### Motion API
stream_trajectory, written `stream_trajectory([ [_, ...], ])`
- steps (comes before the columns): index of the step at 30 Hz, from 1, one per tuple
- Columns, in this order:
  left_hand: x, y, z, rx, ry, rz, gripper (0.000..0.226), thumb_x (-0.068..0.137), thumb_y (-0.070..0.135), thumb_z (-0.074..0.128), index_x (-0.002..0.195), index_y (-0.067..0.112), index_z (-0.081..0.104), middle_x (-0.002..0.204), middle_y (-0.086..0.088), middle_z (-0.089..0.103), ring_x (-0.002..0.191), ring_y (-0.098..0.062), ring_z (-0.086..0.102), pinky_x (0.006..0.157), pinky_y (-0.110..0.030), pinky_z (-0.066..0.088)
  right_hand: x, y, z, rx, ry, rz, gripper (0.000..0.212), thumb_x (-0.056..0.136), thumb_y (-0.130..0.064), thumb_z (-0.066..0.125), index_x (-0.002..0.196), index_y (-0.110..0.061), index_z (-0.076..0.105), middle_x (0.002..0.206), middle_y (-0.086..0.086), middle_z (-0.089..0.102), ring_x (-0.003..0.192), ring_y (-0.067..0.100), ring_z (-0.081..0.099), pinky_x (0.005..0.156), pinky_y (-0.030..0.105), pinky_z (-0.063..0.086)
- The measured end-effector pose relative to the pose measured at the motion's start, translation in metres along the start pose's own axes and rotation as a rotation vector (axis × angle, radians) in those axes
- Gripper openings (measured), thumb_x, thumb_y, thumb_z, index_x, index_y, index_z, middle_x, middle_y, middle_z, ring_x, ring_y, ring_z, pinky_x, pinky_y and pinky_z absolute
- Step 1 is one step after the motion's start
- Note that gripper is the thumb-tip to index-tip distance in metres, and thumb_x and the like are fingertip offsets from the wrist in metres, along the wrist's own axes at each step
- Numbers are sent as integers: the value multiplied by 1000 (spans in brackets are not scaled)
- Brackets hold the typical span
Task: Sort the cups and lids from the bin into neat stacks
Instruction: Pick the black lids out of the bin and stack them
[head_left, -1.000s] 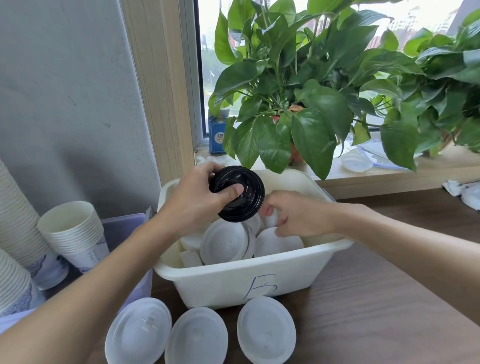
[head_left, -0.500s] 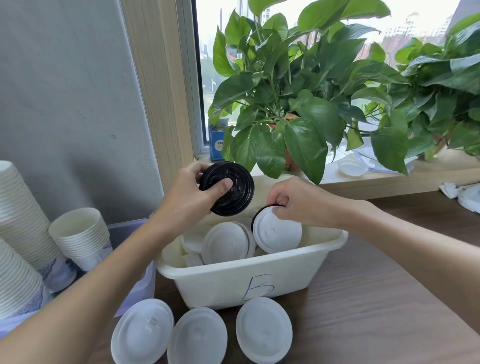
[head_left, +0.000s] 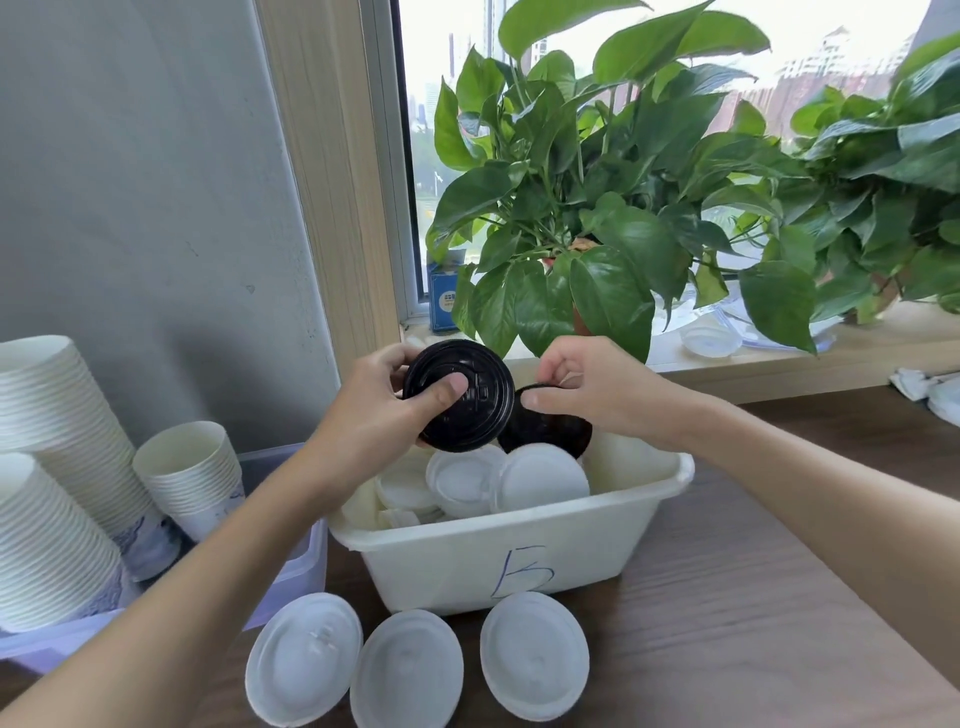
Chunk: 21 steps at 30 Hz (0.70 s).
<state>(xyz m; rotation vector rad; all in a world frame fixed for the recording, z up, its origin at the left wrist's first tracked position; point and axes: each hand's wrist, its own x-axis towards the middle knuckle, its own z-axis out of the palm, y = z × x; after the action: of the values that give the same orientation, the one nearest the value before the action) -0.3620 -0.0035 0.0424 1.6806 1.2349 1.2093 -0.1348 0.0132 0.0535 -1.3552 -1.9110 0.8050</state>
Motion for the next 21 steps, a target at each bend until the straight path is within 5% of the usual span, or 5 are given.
stream_trajectory([
  [6,1,-4,0,-85,-79,-40,24,89,31,72,109,20,70,99,-1,77,97,-17,72,88,-29,56,12,0,7,81,258,-31,20,78,-27,78,78,-17,60,80,13,65,72,19,58,74,40,51],
  [10,2,-6,1,-206,-162,-50,26,93,29,67,116,16,71,110,-6,75,108,-23,69,101,-38,49,17,-12,15,182,385,-54,18,80,-25,76,79,-17,59,74,1,59,69,11,53,68,25,46],
  [15,4,-6,4,-442,-189,-118,42,89,27,62,125,5,60,118,-18,71,108,-27,68,95,-41,55,19,-25,31,305,434,-97,24,81,-35,73,84,-14,61,77,0,62,71,11,57,69,26,49],
  [21,7,-11,6,-452,-162,-68,47,90,31,60,131,17,43,125,-10,66,111,-32,68,87,-47,58,22,-23,39,435,355,-118,27,90,-43,58,93,-18,67,91,9,71,90,28,66,86,51,53],
])
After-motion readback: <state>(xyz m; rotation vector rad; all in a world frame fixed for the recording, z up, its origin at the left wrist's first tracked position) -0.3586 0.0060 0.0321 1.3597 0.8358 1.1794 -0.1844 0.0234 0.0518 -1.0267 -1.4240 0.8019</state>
